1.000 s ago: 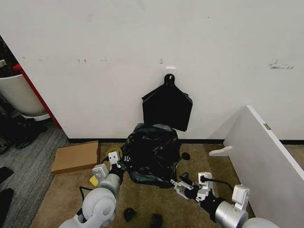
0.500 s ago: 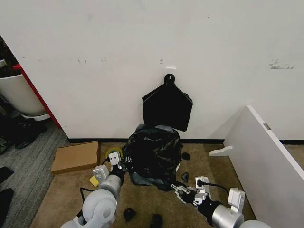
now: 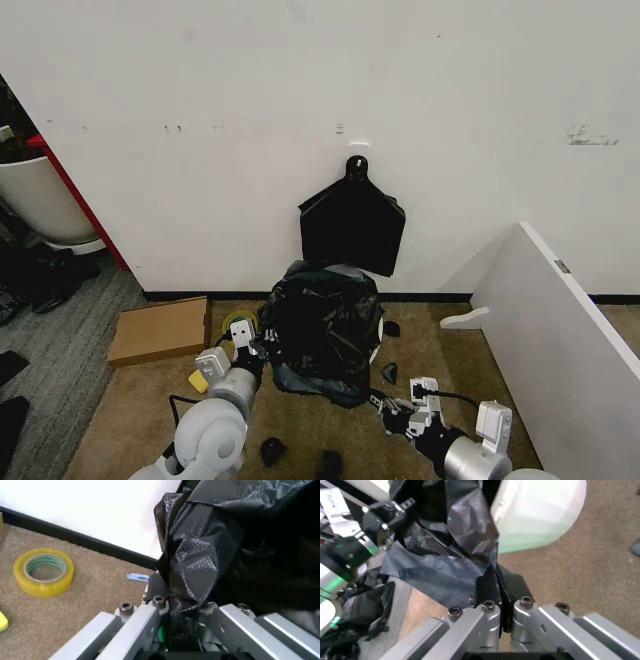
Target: Place the garbage bag over the trash bin.
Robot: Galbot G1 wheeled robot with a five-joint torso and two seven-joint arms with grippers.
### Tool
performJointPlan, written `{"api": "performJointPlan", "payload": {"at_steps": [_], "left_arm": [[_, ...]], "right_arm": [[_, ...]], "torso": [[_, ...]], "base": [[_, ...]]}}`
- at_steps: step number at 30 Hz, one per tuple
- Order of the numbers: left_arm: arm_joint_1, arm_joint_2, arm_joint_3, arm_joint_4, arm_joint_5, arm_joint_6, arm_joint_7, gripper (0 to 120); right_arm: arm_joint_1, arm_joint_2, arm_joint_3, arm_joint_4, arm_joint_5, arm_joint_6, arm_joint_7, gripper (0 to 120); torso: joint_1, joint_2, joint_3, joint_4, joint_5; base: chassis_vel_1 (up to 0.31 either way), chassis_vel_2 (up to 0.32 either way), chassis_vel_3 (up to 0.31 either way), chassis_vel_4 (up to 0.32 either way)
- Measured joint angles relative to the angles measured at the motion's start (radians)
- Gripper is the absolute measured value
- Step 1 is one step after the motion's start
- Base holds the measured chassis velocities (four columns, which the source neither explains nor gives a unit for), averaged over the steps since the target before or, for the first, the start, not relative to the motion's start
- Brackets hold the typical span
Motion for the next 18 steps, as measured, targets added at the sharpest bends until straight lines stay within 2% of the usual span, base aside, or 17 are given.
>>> {"api": "performJointPlan", "payload": {"at_steps": [10, 18], "left_arm": [[-0.002, -0.008, 0.002, -0.006, -0.005, -0.002, -0.014, 1], [-0.001, -0.008, 0.001, -0.027, -0.041, -0.002, -0.033, 1]], "right_arm": [[-0.004, -0.004, -0.042, -0.035, -0.131, -0.020, 0.035, 0], [0.034, -0.002, -0.072, -0.092, -0.246, 0.007, 0.045, 0]], "torso": [[0.000, 0.000, 0.000, 0.0000, 0.0000], [0.000, 0.000, 0.000, 0.0000, 0.0000]], "base": [[0.000, 0.000, 0.000, 0.000], [0.000, 0.000, 0.000, 0.000]]}}
